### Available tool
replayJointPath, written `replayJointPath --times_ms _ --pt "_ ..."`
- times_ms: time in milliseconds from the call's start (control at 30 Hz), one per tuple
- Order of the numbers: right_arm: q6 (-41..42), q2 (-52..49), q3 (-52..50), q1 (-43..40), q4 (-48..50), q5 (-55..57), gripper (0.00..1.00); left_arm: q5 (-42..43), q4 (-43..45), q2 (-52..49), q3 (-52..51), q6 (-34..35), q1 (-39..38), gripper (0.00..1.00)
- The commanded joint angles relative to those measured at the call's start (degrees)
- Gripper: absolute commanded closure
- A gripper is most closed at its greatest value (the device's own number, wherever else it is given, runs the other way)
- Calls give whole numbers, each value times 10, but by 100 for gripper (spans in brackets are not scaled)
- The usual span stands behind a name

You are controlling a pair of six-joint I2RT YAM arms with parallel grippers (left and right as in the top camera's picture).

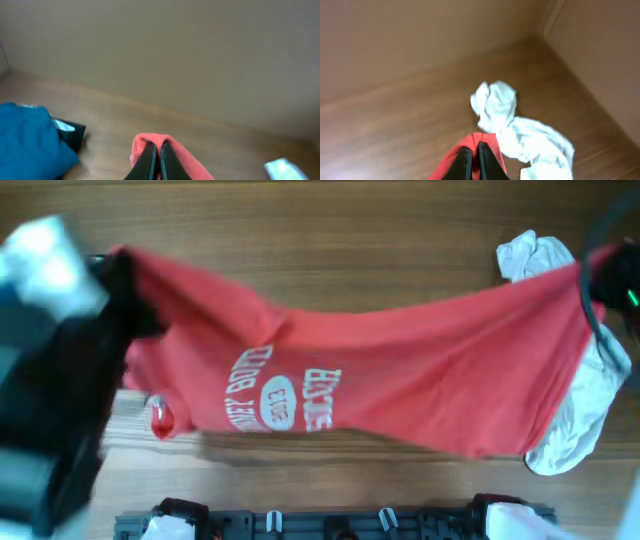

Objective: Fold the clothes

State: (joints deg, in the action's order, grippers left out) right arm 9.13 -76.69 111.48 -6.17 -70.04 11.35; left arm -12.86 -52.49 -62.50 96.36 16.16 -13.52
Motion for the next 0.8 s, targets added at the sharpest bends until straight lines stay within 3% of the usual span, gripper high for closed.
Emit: replayJointPath --times_ms 0,133,267,400,533,667,767 --pt "-33 -130 -7 -2 44 -46 96 -11 59 -148 -8 -25 12 96" --pt "-14 -242 -7 2 181 -59 96 9 225 -282 -7 -26 53 96" --pt "47 -236 19 10 285 -63 96 8 398 -306 12 -34 94 96" --pt "62 -201 115 13 317 -25 96 19 416 -301 155 -40 132 96" --pt "41 -195 127 13 270 -22 96 125 310 -301 227 -40 156 96" --pt "13 -241 125 13 124 -2 96 148 -12 -325 225 -37 156 96" --pt "13 -282 125 13 44 -2 96 201 -148 -369 225 -38 156 96"
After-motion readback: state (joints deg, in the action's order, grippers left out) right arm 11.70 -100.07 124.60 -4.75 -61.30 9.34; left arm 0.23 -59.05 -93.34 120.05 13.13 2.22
